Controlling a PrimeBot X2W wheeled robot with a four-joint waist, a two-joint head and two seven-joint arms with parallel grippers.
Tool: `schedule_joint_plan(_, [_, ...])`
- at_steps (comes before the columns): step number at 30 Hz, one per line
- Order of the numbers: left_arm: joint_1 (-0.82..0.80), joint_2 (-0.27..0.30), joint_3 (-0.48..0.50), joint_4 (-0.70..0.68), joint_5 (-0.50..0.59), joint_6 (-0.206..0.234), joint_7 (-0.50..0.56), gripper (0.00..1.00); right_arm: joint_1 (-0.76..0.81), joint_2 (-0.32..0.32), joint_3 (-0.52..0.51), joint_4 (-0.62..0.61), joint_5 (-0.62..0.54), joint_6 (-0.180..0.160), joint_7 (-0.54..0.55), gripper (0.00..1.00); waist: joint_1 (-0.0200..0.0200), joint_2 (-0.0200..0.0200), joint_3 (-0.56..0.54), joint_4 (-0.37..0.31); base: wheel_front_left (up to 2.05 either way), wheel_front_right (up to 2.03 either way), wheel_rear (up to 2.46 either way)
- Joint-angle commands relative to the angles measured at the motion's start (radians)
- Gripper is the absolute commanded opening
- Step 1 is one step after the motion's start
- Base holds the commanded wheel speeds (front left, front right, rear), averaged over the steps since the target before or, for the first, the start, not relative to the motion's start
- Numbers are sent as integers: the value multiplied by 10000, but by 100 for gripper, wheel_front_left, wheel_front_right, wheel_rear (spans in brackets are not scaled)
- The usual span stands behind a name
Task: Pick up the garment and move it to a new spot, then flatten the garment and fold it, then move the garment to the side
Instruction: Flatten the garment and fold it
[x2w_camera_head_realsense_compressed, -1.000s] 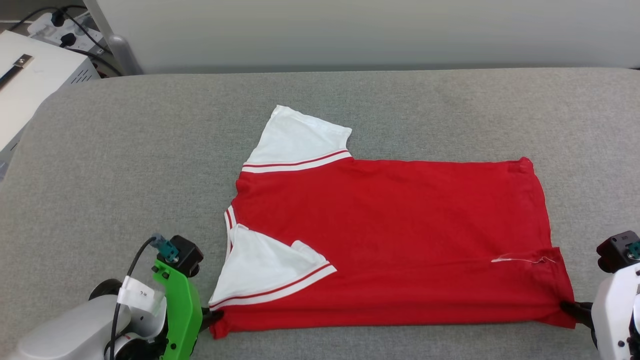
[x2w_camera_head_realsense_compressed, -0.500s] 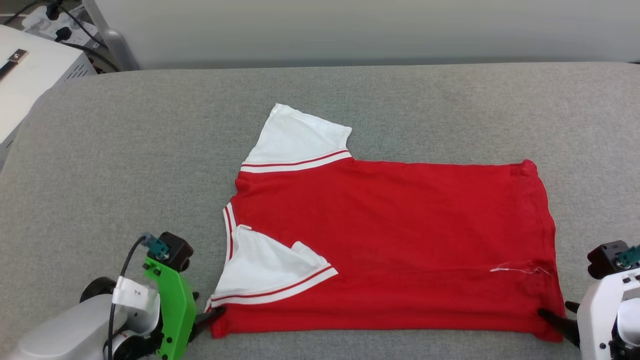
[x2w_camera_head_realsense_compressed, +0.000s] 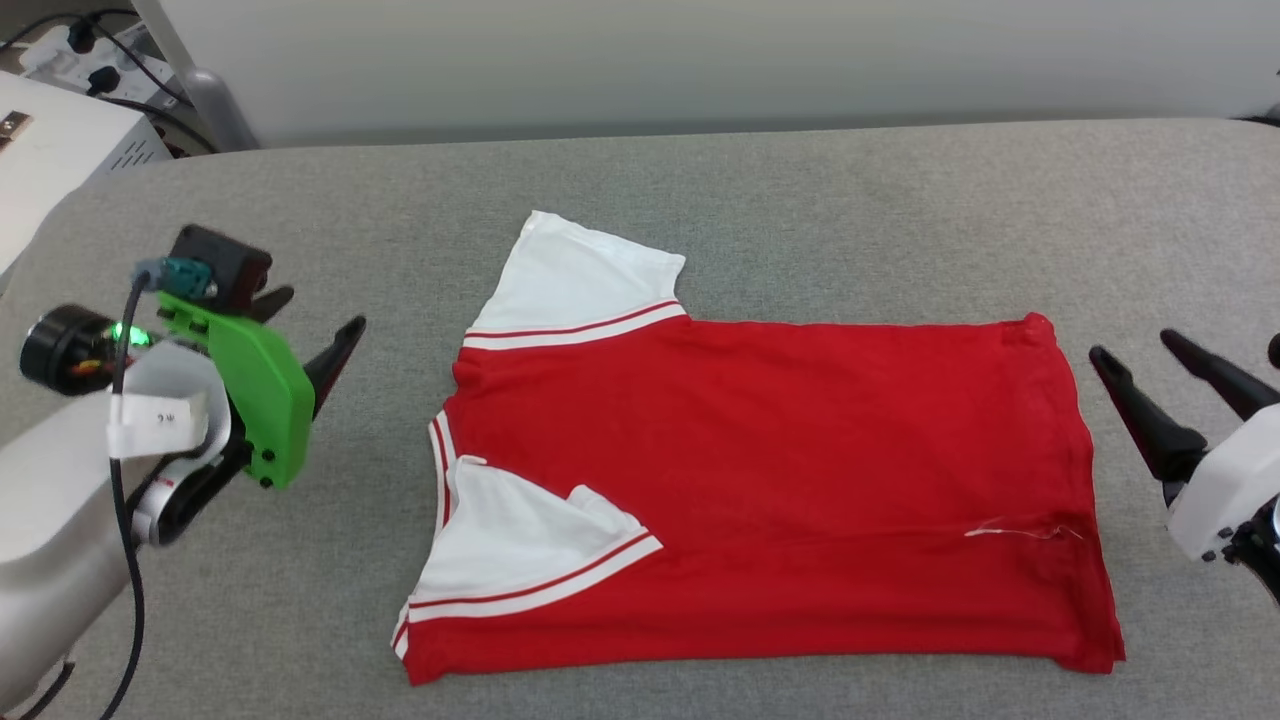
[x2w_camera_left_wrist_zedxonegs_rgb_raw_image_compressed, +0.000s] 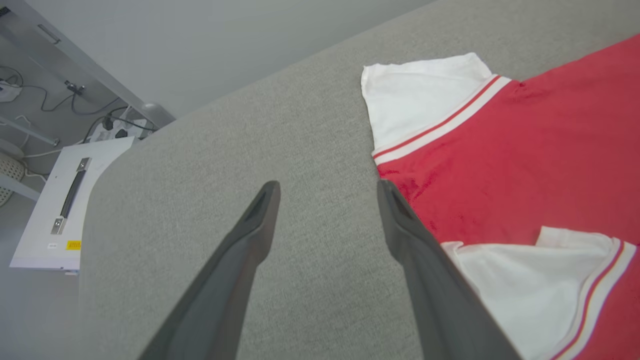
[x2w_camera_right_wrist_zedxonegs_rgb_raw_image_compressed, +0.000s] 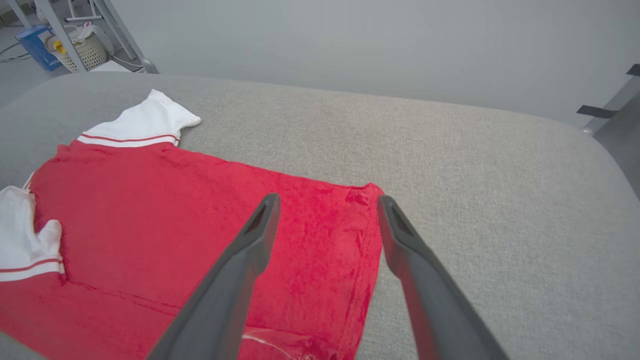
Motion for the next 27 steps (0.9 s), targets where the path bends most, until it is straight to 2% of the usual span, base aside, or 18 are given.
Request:
schedule_joint_plan(1, [-416, -181, 139, 77, 185, 66, -135, 100, -244, 240, -162, -140, -292, -6, -473, 100, 0, 58, 322, -174, 0, 0, 0])
schedule_joint_plan(7, [-1871, -760, 553, 624, 494, -92, -225, 100, -556, 1303, -693, -575, -1086, -6, -2045, 100, 0, 58, 1274, -554, 0, 0, 0])
schedule_joint_plan(11, [-3006, -1078, 605, 1133, 666, -575, 213, 100, -748, 1695, -764, -754, -1383, -6, -2581, 100, 0, 58, 2078, -900, 0, 0, 0])
schedule_joint_plan(17, [-4770, -1630, 528, 2044, 186, -1198, 2146, 100, -1173, 1913, -615, -974, -1609, -6, -2904, 100, 0, 58, 3307, -1397, 0, 0, 0])
schedule_joint_plan(23, [-5953, -2038, 271, 2770, -935, -1368, 5155, 100, -1609, 2039, -415, -1110, -1703, -6, -3056, 100, 0, 58, 4253, -1833, 0, 0, 0])
schedule_joint_plan(27, [-6424, -2098, 26, 3027, -1100, -1391, 6331, 100, -1816, 2107, -280, -1057, -1721, -6, -3152, 100, 0, 58, 4697, -2060, 0, 0, 0])
